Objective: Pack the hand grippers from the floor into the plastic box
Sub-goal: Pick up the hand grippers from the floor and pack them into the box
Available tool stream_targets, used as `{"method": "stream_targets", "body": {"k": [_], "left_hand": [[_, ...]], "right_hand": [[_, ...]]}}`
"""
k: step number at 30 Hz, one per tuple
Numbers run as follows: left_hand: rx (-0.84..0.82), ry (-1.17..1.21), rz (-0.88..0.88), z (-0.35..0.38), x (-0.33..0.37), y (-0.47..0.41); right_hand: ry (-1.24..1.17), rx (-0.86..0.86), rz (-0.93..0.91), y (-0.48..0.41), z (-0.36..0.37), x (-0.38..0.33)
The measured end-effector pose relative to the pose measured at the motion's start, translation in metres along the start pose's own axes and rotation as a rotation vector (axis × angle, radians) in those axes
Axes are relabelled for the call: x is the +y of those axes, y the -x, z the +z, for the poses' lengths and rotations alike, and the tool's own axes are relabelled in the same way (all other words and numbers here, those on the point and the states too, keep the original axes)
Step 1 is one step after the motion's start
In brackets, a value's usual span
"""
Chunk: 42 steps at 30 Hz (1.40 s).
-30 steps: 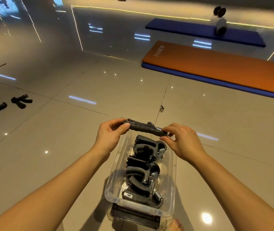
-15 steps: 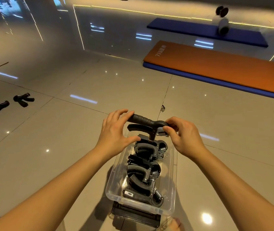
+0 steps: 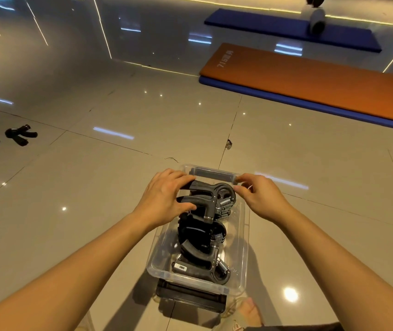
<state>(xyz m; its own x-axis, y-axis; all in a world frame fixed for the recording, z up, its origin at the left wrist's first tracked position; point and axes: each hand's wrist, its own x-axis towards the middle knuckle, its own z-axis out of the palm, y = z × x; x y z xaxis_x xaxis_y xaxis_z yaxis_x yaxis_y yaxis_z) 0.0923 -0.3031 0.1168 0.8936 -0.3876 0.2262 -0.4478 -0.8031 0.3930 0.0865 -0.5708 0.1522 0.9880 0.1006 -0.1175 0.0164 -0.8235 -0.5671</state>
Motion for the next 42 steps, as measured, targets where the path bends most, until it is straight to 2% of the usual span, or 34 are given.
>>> {"method": "stream_targets", "body": {"k": [3,7,11,22,32,37,42], "left_hand": [[-0.120,-0.007,-0.033,0.021,-0.005,0.003],[-0.251,-0.126,-0.045,0.049,-0.009,0.001],[-0.335,-0.204,-0.018,0.070,-0.010,-0.001],[-0.505,-0.469,0.043,0.094,-0.009,-0.008],[-0.550,-0.470,0.075,0.086,-0.010,-0.007],[-0.462,-0.289,0.064,0.044,-0.016,-0.009],[-0.334,-0.220,-0.033,-0.035,-0.032,-0.025]], "right_hand": [[0.299,-0.143,0.116,0.003,0.012,0.023],[0.334,-0.401,0.125,0.008,0.023,0.039],[0.426,-0.466,0.097,0.011,0.023,0.045],[0.495,-0.462,0.098,0.010,0.028,0.048],[0.534,-0.474,0.135,0.013,0.026,0.041],[0.586,-0.407,0.137,0.008,0.020,0.014],[0.415,-0.201,0.015,-0.010,0.011,-0.062]]}}
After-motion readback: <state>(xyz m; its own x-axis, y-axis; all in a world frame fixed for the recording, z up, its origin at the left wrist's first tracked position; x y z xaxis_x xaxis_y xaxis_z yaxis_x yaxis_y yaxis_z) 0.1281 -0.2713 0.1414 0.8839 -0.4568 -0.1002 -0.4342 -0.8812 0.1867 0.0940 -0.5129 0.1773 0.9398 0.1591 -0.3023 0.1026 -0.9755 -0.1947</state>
